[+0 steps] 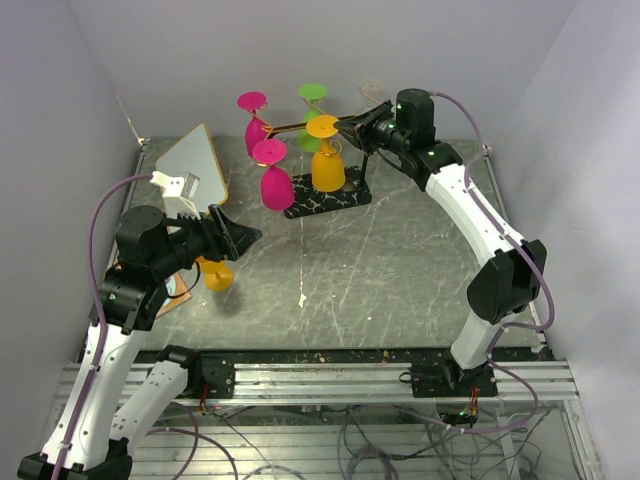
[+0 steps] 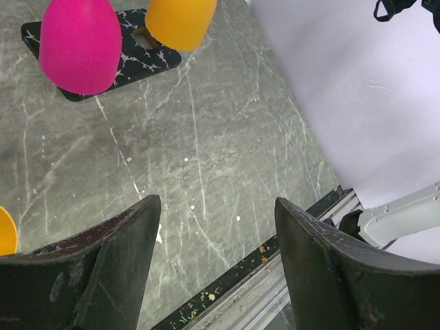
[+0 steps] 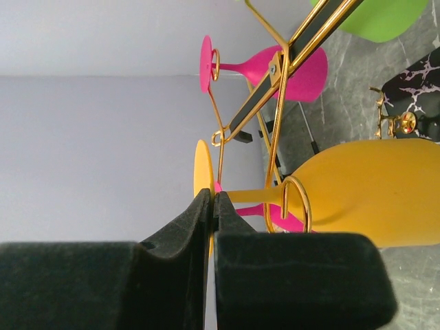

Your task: Take the wine glass off the wine glass rack

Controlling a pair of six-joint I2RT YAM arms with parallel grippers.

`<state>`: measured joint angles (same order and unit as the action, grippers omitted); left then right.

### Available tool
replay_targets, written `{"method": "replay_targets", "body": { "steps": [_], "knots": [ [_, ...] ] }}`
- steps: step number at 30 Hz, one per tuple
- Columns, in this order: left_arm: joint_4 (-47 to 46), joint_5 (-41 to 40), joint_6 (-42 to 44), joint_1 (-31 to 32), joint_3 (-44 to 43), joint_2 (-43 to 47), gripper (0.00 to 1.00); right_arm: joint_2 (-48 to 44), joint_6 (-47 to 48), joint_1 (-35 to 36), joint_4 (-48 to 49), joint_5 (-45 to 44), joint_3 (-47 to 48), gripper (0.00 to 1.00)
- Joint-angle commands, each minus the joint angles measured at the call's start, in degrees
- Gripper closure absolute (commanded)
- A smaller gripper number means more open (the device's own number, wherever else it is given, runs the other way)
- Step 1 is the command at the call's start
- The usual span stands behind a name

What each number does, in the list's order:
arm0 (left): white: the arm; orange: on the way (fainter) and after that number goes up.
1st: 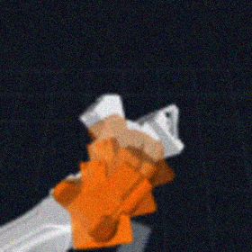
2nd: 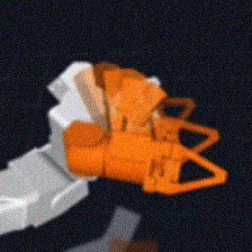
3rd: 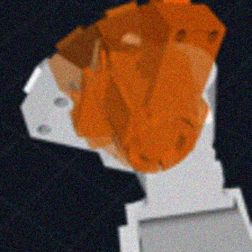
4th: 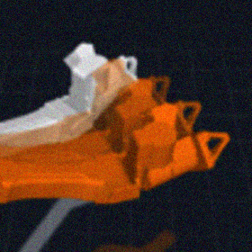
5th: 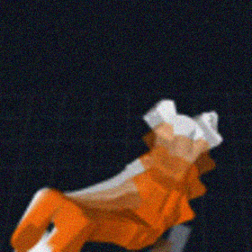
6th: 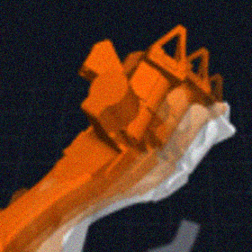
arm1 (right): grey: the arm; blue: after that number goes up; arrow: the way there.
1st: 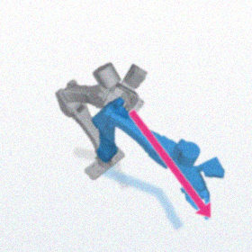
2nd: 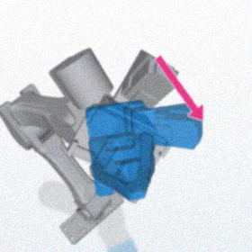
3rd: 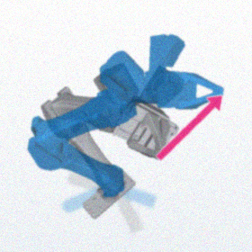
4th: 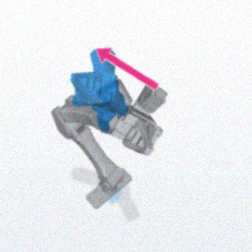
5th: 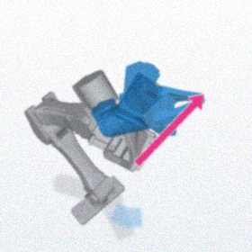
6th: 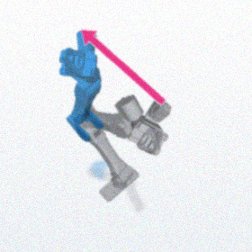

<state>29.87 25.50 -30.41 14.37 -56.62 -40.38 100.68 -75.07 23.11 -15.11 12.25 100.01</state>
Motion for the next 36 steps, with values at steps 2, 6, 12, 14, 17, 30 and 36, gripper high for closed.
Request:
{"method": "replay_targets", "body": {
  "steps": [2,6,12,14,17,30,36],
  "knots": [
    [0.3,-0.8,0.8,-0.2,-1.5,0.6,0.22,1.7,-2.3,-0.4,0.1,0.4,2.8,1.00],
    [0.2,-0.8,0.8,-0.2,-1.4,0.4,0.22,2.0,-3.3,-0.6,0.3,-1.0,2.5,1.00],
    [0.3,-0.8,0.9,-0.2,-1.3,0.3,0.22,0.7,-2.7,-0.7,-2.4,-7.8,3.3,1.00],
    [0.1,-0.7,0.8,-0.2,-1.2,0.2,0.22,0.0,-2.2,-0.7,-4.2,-10.9,3.6,1.00],
    [-0.3,-0.6,0.6,-0.2,-0.9,0.1,0.22,-1.2,-2.2,-0.9,-5.6,-12.9,3.1,1.00],
    [-3.1,1.0,-1.7,-0.2,0.2,-1.2,0.22,-18.0,-0.6,-1.5,-1.6,-12.5,-15.2,1.00],
    [-8.0,3.6,-5.0,-0.2,2.5,-1.8,0.22,-30.3,3.9,-1.4,8.8,-3.1,-30.8,1.00]
  ]
}}
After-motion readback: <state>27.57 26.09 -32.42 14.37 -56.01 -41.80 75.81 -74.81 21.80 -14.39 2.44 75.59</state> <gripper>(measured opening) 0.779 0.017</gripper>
